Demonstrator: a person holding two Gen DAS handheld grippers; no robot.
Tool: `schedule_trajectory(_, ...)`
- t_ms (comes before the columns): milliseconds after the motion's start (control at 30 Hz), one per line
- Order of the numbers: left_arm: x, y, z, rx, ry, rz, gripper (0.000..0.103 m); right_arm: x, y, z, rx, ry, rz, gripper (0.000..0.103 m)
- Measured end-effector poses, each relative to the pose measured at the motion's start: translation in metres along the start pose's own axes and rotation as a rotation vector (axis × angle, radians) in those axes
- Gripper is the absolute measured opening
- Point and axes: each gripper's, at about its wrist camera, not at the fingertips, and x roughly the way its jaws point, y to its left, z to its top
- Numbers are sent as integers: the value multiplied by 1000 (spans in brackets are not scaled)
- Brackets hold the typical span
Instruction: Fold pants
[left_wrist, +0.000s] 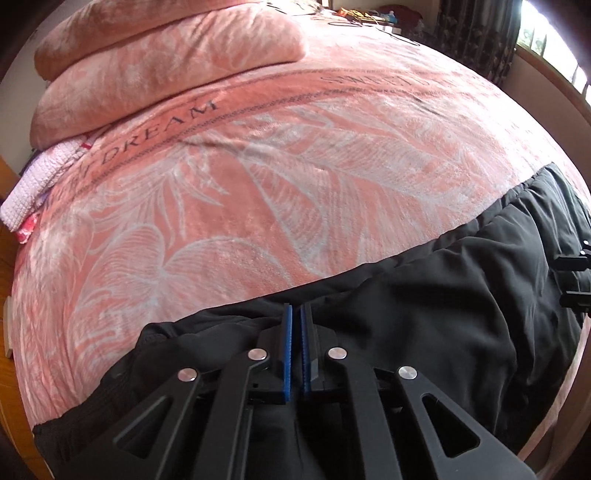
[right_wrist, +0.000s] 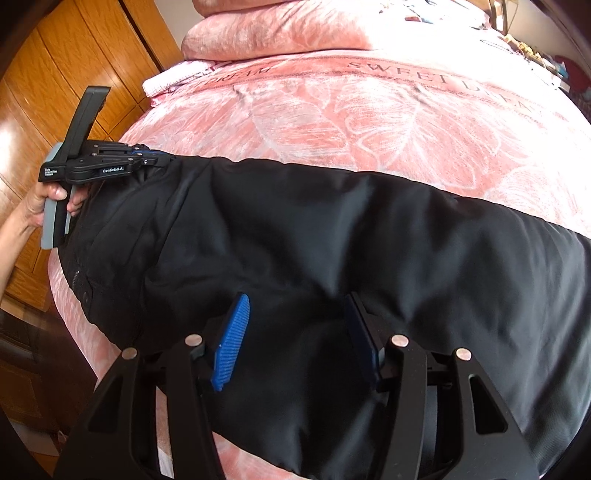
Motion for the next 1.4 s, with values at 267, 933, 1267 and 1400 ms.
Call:
schedule_trajectory(267, -73, -68, -46, -344, -48, -134, 41, -53, -3, -32, -13, -20, -36, 54)
schedule_trajectory(933, -38, -148, -132, -756, 49, -252, 41, -91, -103, -130, 526, -12, 88, 56)
schedule_trajectory(1267, -35, -158, -128, -735, 58, -185, 43, -82, -120, -132, 534, 38, 54, 9)
schedule_trajectory(1400, -42, -167, -127, -675, 36, -151, 42, -80, -113, -131, 476, 52, 0, 13)
